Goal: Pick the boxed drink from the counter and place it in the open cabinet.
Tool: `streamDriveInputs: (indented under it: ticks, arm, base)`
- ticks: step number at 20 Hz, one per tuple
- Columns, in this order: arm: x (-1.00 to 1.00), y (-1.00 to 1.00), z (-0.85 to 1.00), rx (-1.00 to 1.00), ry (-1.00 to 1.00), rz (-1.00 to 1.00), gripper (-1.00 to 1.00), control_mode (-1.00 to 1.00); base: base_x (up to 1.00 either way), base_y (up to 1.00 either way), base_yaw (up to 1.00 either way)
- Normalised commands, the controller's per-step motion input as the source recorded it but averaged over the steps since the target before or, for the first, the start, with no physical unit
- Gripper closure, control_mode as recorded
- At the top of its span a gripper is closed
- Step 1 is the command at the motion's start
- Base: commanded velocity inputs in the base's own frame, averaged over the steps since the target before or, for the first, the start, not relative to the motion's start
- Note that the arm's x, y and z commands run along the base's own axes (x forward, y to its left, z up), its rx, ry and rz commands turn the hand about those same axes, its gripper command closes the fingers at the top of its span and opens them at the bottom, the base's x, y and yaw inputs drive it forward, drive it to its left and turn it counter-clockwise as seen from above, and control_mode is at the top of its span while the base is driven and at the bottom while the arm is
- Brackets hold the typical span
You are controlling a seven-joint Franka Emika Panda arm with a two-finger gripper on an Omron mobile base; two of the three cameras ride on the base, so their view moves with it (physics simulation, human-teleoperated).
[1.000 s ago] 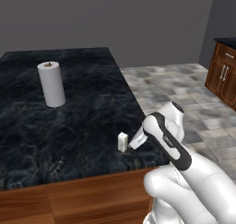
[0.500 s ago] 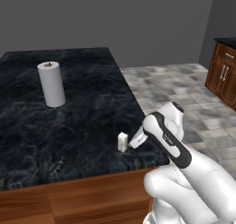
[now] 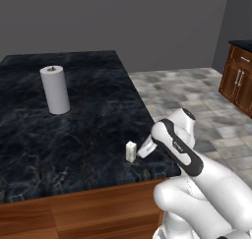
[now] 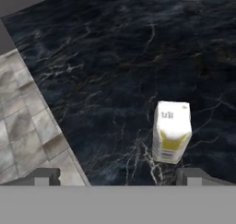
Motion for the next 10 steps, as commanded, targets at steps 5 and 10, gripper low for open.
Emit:
streamDriveInputs:
  ticks: [5, 10]
  arm:
    - [0.11, 0.00, -0.10, -0.02, -0.02, 0.00, -1.00, -1.00]
    - [0.20, 0.00, -0.06, -0.02, 0.00, 0.00, -1.00, -1.00]
  base:
    - [0.00, 0.00, 0.00]
    - [0.00, 0.00, 0.00]
